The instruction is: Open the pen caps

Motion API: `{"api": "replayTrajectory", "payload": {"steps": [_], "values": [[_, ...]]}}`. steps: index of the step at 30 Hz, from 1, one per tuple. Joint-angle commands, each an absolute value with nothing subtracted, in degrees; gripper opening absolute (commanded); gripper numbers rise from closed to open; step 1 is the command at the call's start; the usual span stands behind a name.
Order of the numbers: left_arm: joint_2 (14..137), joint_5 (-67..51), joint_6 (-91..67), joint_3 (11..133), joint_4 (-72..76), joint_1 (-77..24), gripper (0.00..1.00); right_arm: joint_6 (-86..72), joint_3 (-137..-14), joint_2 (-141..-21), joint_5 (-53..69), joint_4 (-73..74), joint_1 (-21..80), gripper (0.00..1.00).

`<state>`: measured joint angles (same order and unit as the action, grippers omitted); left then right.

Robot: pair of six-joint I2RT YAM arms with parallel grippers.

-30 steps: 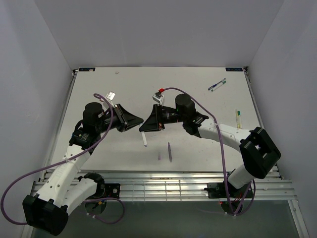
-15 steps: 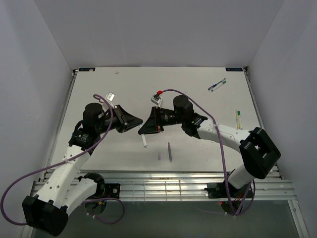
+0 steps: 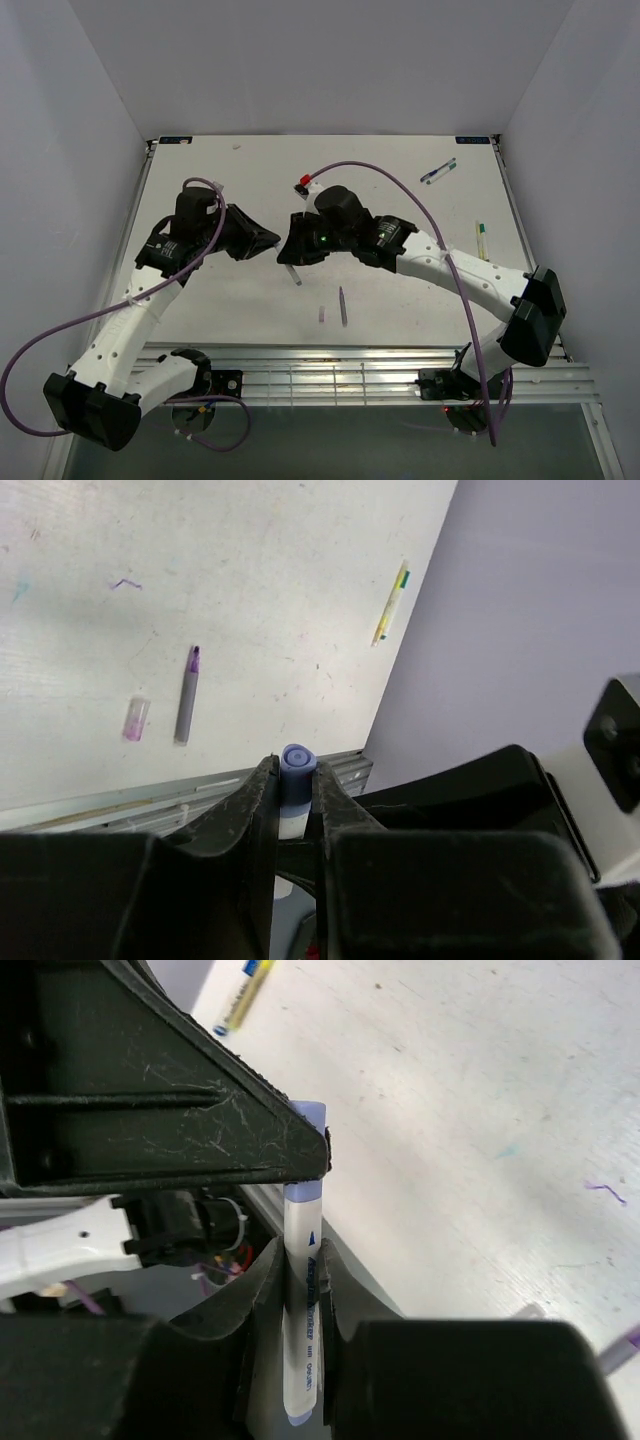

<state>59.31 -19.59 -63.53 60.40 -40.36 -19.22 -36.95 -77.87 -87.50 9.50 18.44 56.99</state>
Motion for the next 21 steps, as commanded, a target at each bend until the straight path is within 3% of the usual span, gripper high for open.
{"api": "replayTrajectory", "payload": {"steps": [1, 6, 10, 14, 15, 21], "values": [[59.4, -12.3, -66.8, 63.0, -43.2, -18.4, 0.0, -29.2, -74.7, -86.4, 0.3, 33.9, 58.5, 0.08], [58.2, -14.7, -66.1, 60.4, -38.4, -18.4, 0.0, -27.8, -72.6, -86.0, 9.2, 30.8, 58.4, 0.08], [52.9, -19.1, -64.0, 53.7, -26.0, -18.5, 0.0, -36.8, -64.9, -84.1, 34.6, 17.1, 55.9, 0.08], [50.3, -22.0, -62.8, 50.1, -19.3, -18.5, 0.0, -52.2, -54.9, -82.8, 50.4, -9.5, 53.2, 0.08], [49.7, -22.4, -63.5, 49.5, -18.3, -18.5, 0.0, -57.0, -52.8, -83.0, 54.9, -23.7, 52.0, 0.08], [49.0, -20.2, -65.5, 48.5, -14.4, -18.5, 0.0, -95.0, -43.9, -90.1, 59.8, -75.0, 51.2, 0.08]]}}
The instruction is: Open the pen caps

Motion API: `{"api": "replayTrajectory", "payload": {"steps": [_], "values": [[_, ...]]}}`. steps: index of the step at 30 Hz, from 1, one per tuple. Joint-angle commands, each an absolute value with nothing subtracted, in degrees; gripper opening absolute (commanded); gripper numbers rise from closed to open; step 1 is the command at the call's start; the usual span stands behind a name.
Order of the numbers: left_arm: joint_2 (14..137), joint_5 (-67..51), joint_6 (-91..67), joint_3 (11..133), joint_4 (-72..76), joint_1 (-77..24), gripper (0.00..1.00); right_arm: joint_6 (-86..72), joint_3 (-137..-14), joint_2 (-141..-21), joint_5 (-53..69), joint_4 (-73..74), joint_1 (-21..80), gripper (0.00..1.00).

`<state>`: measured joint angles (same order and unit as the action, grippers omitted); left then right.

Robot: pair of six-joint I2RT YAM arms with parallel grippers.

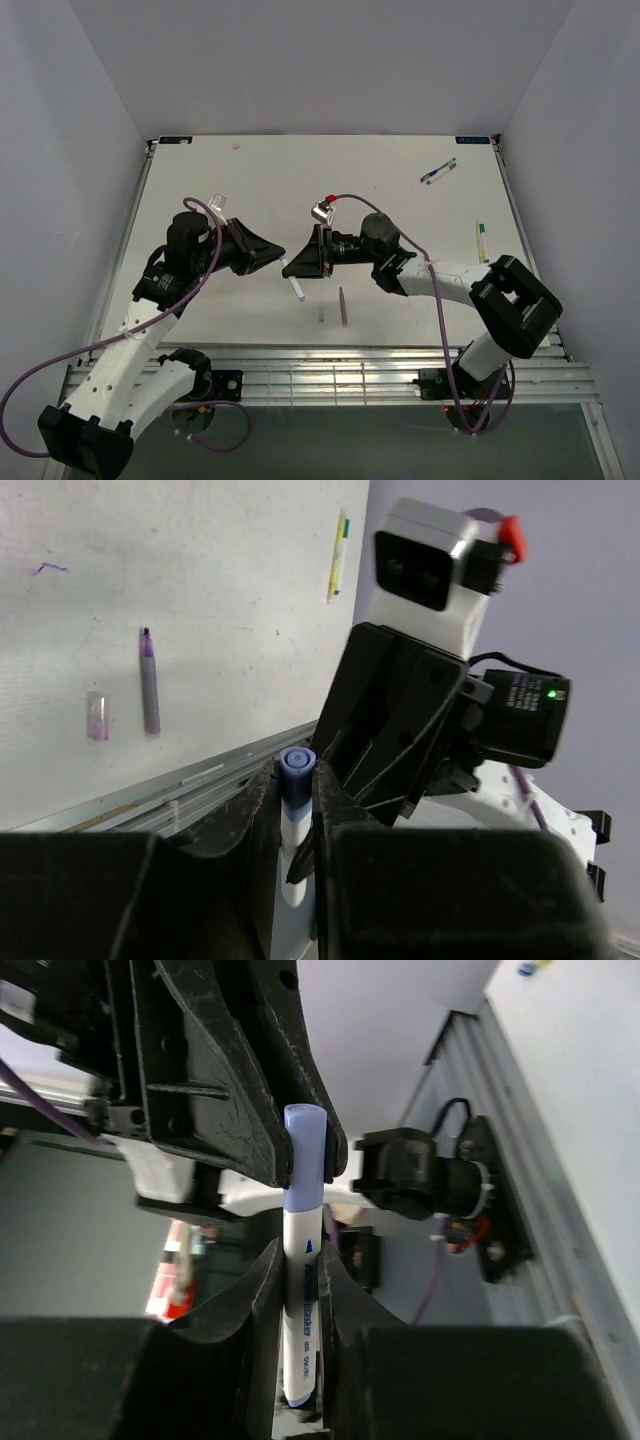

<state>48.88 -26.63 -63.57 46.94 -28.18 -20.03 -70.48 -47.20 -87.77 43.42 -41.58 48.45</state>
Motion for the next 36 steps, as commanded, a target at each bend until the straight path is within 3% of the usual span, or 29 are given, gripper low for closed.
{"api": "replayTrajectory", "payload": {"steps": [1, 5, 9, 10, 12, 13, 14, 15, 17, 22, 28, 31, 36], "values": [[49.3, -19.4, -65.6, 48.9, -14.5, -18.5, 0.0, -98.6, -42.8, -91.7, 59.0, -79.8, 51.2, 0.08], [51.1, -17.3, -65.2, 51.4, -15.0, -18.4, 0.0, -109.1, -38.0, -93.8, 56.3, -93.2, 51.2, 0.08], [52.6, -15.6, -67.5, 52.8, -15.1, -18.1, 0.0, -103.5, -37.3, -90.5, 57.9, -83.7, 50.5, 0.08], [52.9, -14.7, -68.4, 53.8, -16.8, -18.0, 0.0, -95.8, -37.8, -87.7, 58.1, -78.1, 50.5, 0.08], [53.4, -11.9, -70.3, 55.7, -19.8, -18.0, 0.0, -83.5, -42.3, -84.0, 56.6, -50.9, 49.7, 0.08], [53.9, -10.9, -70.7, 56.9, -22.8, -18.0, 0.0, -63.8, -46.3, -80.9, 54.4, -36.3, 49.6, 0.08], [54.7, -8.7, -71.1, 59.5, -24.6, -18.0, 0.0, -53.0, -51.5, -80.4, 49.7, -3.9, 49.7, 0.08], [55.3, -7.6, -71.2, 60.8, -26.1, -18.0, 0.0, -45.0, -57.2, -80.9, 39.6, 8.7, 50.9, 0.08], [56.9, -6.5, -71.3, 63.4, -27.8, -17.9, 0.0, -35.6, -66.3, -82.9, 32.2, 20.7, 52.5, 0.08], [59.2, -8.6, -69.7, 64.1, -25.4, -15.8, 0.0, -36.1, -62.8, -79.1, 25.8, 21.6, 55.3, 0.08], [62.6, -20.5, -57.0, 64.0, -16.5, -12.5, 0.0, -34.4, -59.4, -76.4, 29.5, 21.8, 55.2, 0.08], [64.1, -25.7, -51.2, 64.3, -14.3, -12.4, 0.0, -32.9, -59.0, -77.1, 38.4, 20.4, 54.6, 0.08], [62.5, -25.9, -48.7, 61.9, -14.7, -12.3, 0.0, -34.3, -58.3, -76.3, 42.8, 18.2, 52.5, 0.08]]}}
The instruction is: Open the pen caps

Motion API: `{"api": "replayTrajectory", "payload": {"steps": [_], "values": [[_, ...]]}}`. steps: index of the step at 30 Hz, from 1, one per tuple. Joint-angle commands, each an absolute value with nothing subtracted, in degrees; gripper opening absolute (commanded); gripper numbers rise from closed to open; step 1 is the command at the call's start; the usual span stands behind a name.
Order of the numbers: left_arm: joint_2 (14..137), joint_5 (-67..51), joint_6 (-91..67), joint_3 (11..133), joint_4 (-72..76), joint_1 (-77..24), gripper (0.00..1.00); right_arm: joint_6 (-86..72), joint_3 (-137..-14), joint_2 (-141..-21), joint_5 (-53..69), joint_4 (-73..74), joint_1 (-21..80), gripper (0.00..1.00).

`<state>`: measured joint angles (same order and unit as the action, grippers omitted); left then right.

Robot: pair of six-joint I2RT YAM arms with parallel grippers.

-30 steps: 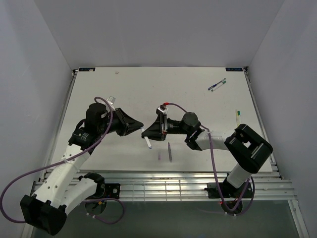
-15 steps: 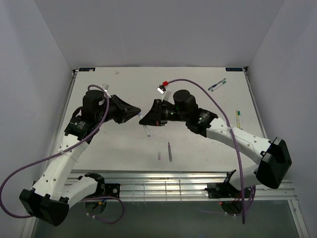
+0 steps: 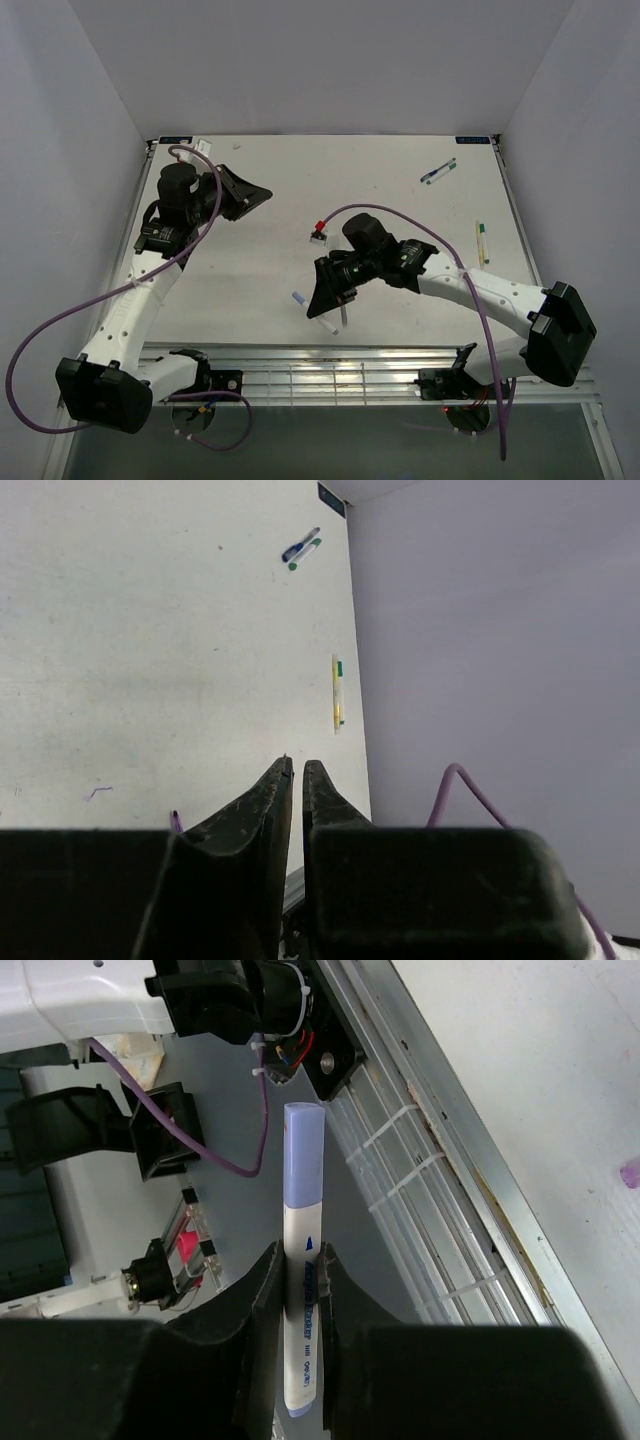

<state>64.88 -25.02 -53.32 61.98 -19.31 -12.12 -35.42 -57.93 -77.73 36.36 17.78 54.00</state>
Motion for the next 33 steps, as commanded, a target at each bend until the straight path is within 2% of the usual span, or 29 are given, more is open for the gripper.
{"api": "replayTrajectory", "payload": {"steps": [1, 2, 3, 6, 9, 16, 22, 26, 30, 33], "values": [[62.8, -27.3, -48.5, 61.1, -14.0, -12.3, 0.0, -34.1, -58.2, -75.9, 42.5, 18.2, 52.1, 0.08], [63.3, -31.8, -47.6, 61.0, -13.6, -12.3, 0.0, -34.0, -58.3, -75.8, 42.2, 18.3, 51.5, 0.08], [63.8, -33.0, -47.3, 61.2, -15.0, -12.4, 0.08, -33.8, -58.8, -75.4, 40.5, 18.5, 51.2, 0.08], [62.4, -31.0, -50.9, 59.9, -20.2, -12.7, 0.42, -33.7, -59.6, -75.1, 38.5, 19.0, 50.2, 0.08], [60.1, -27.1, -57.6, 58.4, -28.1, -13.4, 0.52, -31.3, -62.7, -76.0, 33.7, 22.7, 50.1, 0.08], [63.7, -21.5, -62.8, 62.3, -38.8, -21.7, 0.61, -24.9, -77.1, -84.5, 26.6, 31.6, 50.1, 0.08], [64.6, -19.0, -64.9, 63.4, -42.5, -24.3, 0.62, -24.5, -84.4, -89.4, 25.5, 32.8, 50.1, 0.08], [63.6, -18.0, -65.5, 62.7, -42.7, -24.3, 0.59, -24.6, -84.7, -89.9, 25.7, 32.8, 50.0, 0.08], [64.2, -17.8, -65.3, 63.9, -42.8, -24.3, 0.49, -24.6, -84.3, -90.1, 25.6, 32.4, 50.1, 0.08], [65.0, -18.0, -65.1, 64.3, -42.6, -24.4, 0.46, -24.9, -84.8, -90.8, 26.0, 32.2, 50.0, 0.08]]}}
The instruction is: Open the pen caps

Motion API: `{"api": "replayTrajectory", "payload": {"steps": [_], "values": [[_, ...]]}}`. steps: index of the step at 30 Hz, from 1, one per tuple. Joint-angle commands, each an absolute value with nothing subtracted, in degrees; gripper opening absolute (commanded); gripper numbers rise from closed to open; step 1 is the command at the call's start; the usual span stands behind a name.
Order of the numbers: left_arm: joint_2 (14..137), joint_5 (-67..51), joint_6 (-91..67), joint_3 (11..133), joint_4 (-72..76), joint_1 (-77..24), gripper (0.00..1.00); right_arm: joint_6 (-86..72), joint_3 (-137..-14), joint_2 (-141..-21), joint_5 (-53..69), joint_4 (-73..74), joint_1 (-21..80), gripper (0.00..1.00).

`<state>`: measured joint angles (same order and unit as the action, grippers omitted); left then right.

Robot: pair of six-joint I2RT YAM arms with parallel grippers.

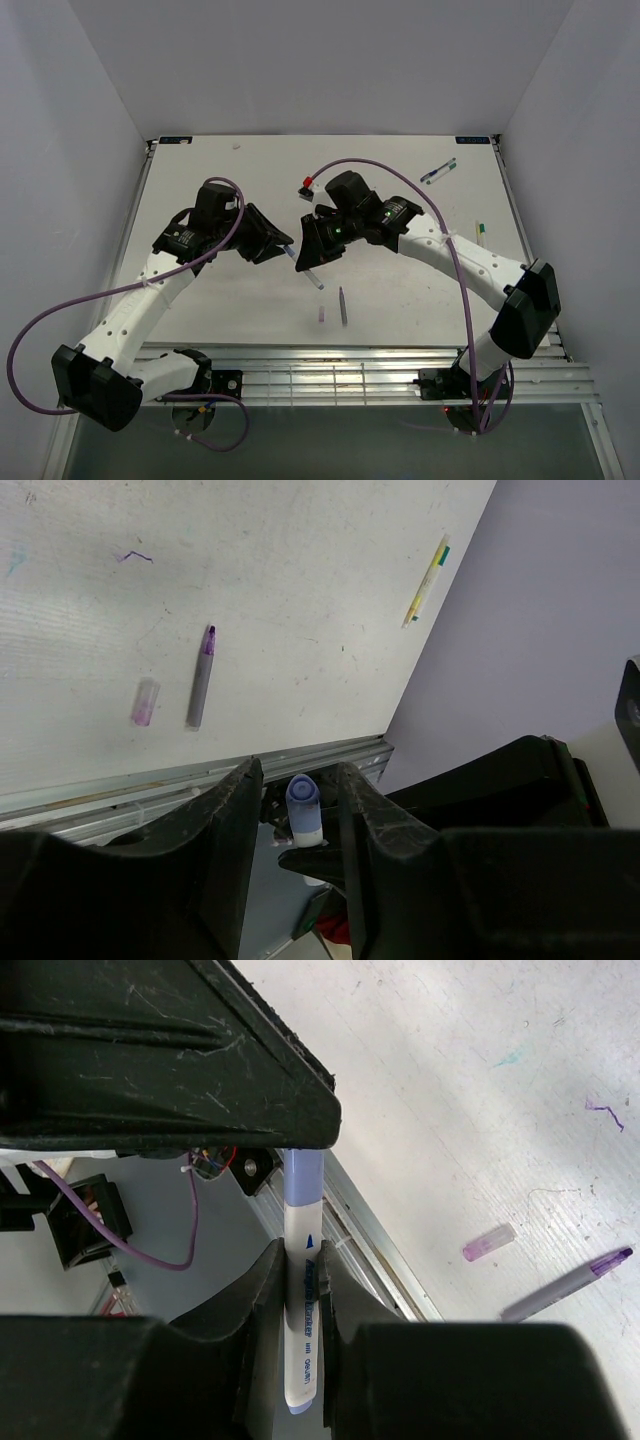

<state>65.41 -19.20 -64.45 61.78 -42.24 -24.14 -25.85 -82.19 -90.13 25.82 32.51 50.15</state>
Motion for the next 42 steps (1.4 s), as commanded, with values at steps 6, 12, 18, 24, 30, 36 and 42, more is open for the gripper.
{"api": "replayTrajectory", "payload": {"steps": [6, 12, 18, 24, 30, 36, 42], "values": [[65.5, -18.8, -65.0, 64.2, -42.5, -24.5, 0.5, -25.5, -86.5, -92.5, 27.0, 32.0, 50.0, 0.08], [65.3, -18.7, -64.5, 63.6, -42.4, -24.7, 0.49, -26.4, -86.8, -93.3, 27.6, 30.8, 50.1, 0.08], [65.0, -19.2, -64.7, 63.1, -42.3, -24.8, 0.42, -26.9, -86.7, -93.7, 27.8, 29.9, 50.0, 0.08], [65.0, -19.6, -64.5, 62.8, -41.9, -25.0, 0.46, -27.2, -87.3, -94.6, 27.9, 29.4, 50.1, 0.08], [65.0, -19.9, -64.4, 62.2, -41.7, -25.5, 0.49, -27.4, -88.6, -95.5, 28.3, 29.2, 50.0, 0.08], [64.5, -19.5, -64.6, 62.0, -41.6, -25.5, 0.36, -27.5, -88.2, -95.5, 28.5, 29.3, 50.1, 0.08], [65.0, -19.3, -64.7, 62.1, -41.4, -25.5, 0.13, -27.5, -87.6, -95.3, 28.7, 29.3, 50.0, 0.08]]}}
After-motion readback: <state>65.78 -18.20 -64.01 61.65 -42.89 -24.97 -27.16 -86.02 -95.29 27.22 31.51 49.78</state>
